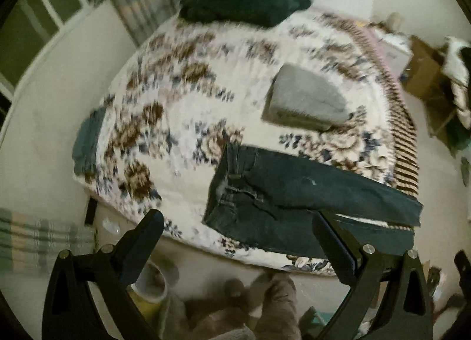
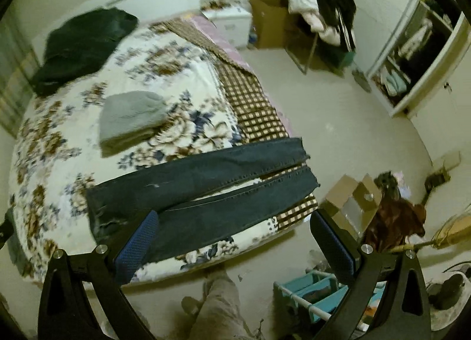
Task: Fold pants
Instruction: 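Grasp the jeans waistband with the left tool while the right tool grasps the leg hems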
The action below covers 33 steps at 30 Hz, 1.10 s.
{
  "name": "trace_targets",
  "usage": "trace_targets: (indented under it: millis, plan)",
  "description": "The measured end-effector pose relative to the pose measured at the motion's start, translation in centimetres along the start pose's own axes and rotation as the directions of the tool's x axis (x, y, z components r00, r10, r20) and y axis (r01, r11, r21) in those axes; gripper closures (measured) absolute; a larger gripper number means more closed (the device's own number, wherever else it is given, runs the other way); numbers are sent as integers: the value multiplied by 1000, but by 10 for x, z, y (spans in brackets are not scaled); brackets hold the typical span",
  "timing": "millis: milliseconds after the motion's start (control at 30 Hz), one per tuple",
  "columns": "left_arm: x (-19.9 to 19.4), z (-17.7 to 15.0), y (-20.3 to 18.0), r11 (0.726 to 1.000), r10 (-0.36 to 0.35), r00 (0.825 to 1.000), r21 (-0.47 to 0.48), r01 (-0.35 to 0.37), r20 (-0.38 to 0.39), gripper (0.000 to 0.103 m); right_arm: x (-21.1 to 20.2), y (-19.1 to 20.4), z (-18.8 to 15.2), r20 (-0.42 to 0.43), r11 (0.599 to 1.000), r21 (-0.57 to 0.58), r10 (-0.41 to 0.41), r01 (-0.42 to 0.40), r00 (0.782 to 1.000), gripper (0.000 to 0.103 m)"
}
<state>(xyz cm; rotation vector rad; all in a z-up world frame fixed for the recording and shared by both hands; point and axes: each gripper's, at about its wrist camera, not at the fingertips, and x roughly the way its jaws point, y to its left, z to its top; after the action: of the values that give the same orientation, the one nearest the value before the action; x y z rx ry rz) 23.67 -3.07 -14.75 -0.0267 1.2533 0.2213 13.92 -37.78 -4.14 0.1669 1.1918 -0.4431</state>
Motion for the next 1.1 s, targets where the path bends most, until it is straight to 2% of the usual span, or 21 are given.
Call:
trace_targets:
  millis: [100, 233, 400, 600, 667, 767, 900, 1033, 1067, 1100]
  plan:
    - [51, 25, -12, 996, 20, 995, -83, -28, -93, 0, 80, -10, 30, -72, 999, 42, 0, 3, 997, 0]
    - [129, 59, -30, 973, 66, 976, -204, -108, -205, 0, 190, -21, 73, -176, 993, 114, 15, 5, 984, 0]
    - [237, 90, -55, 929, 72, 935, -318, -189, -348, 0, 330, -37, 113, -288, 975, 220, 27, 39, 957, 0]
    - [347, 103, -79, 884, 67, 882, -383, -270, -467, 0, 480, -54, 139, -384, 937, 323, 0, 134, 923, 0]
    - [375, 104, -83, 873, 68, 869, -392, -289, -490, 0, 513, -58, 137, -414, 925, 340, -16, 170, 910, 0]
    - [423, 101, -91, 853, 52, 840, -414, -319, -540, 0, 565, -69, 136, -458, 897, 382, -27, 224, 889, 0]
    - [453, 101, -92, 828, 33, 825, -447, -339, -564, 0, 615, -87, 129, -503, 854, 436, -29, 283, 864, 0]
    - [468, 106, -94, 824, 73, 812, -424, -376, -579, 1, 651, -98, 124, -528, 827, 468, -20, 311, 849, 0]
    - [469, 106, -94, 822, 81, 811, -421, -383, -579, 11, 657, -99, 124, -532, 826, 469, -19, 313, 847, 0]
    - [471, 107, -93, 819, 96, 811, -417, -394, -577, 26, 663, -99, 123, -536, 825, 470, -17, 315, 844, 3]
